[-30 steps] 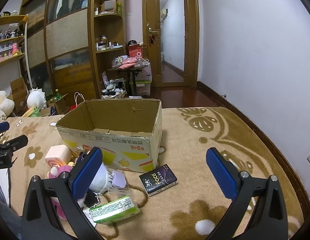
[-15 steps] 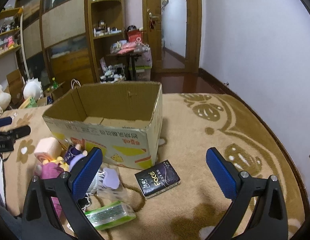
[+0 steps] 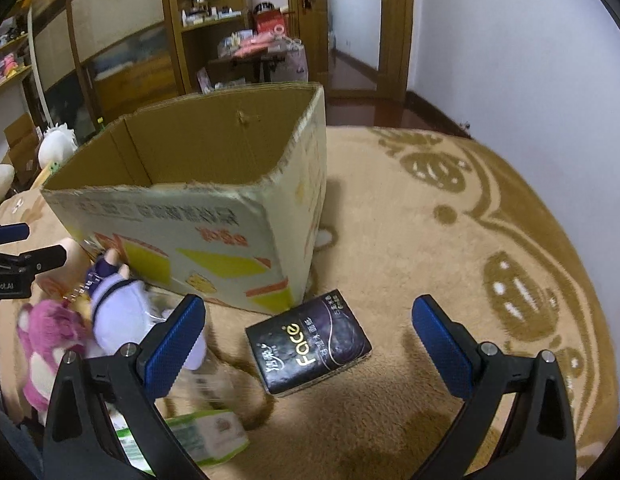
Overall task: Organize soft objects
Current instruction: 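Grasp the white roll cake plush with left gripper while right grasps black tissue pack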
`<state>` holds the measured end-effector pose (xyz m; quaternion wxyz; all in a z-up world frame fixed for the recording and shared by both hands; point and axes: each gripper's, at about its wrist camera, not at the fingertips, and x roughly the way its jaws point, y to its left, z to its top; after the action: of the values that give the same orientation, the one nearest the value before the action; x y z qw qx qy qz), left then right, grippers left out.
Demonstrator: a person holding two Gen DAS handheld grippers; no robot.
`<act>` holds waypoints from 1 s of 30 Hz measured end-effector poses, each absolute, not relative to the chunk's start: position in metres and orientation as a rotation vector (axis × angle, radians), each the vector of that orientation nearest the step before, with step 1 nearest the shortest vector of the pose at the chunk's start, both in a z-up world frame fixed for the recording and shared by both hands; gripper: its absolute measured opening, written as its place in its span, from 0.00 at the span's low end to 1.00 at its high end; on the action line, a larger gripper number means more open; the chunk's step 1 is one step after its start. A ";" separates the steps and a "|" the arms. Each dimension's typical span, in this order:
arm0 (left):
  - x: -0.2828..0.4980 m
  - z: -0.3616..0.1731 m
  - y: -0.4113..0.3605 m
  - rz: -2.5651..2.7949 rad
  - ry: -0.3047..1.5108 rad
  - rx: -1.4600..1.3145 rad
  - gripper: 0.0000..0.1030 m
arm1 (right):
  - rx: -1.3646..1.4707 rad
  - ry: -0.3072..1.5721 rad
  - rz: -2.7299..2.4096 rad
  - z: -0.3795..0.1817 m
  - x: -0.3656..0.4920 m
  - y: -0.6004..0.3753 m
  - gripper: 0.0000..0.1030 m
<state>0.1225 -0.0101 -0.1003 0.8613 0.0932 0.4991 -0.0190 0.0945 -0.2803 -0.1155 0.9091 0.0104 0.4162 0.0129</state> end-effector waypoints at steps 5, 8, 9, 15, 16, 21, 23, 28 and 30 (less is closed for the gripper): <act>0.130 -0.115 -0.003 -0.035 1.118 0.153 0.99 | 0.068 0.911 0.031 -0.131 0.102 -0.291 1.00; 0.134 -0.121 0.004 -0.031 1.155 0.114 0.99 | 0.088 0.932 0.042 -0.137 0.104 -0.294 1.00; 0.136 -0.124 0.006 -0.027 1.167 0.100 0.99 | 0.091 0.935 0.046 -0.138 0.105 -0.294 1.00; 0.137 -0.126 0.007 -0.050 1.180 0.068 0.87 | 0.102 0.970 0.089 -0.144 0.107 -0.291 0.78; 0.137 -0.127 0.007 -0.063 1.189 0.056 0.84 | 0.101 0.971 0.088 -0.144 0.108 -0.291 0.78; 0.136 -0.129 0.008 -0.077 1.196 0.031 0.72 | 0.113 0.977 0.090 -0.143 0.105 -0.290 0.78; 0.135 -0.128 0.009 -0.079 1.195 0.024 0.69 | 0.111 0.977 0.091 -0.144 0.106 -0.290 0.78; 0.133 -0.128 0.010 -0.074 1.195 0.010 0.68 | 0.108 0.975 0.095 -0.143 0.103 -0.289 0.78; 0.132 -0.127 0.013 -0.069 1.193 -0.003 0.67 | 0.110 0.977 0.107 -0.143 0.104 -0.289 0.77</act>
<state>0.1325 0.0132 -0.1270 0.8267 -0.0015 0.5617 -0.0325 0.1038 -0.2891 -0.1431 0.8802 0.0527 0.4688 0.0514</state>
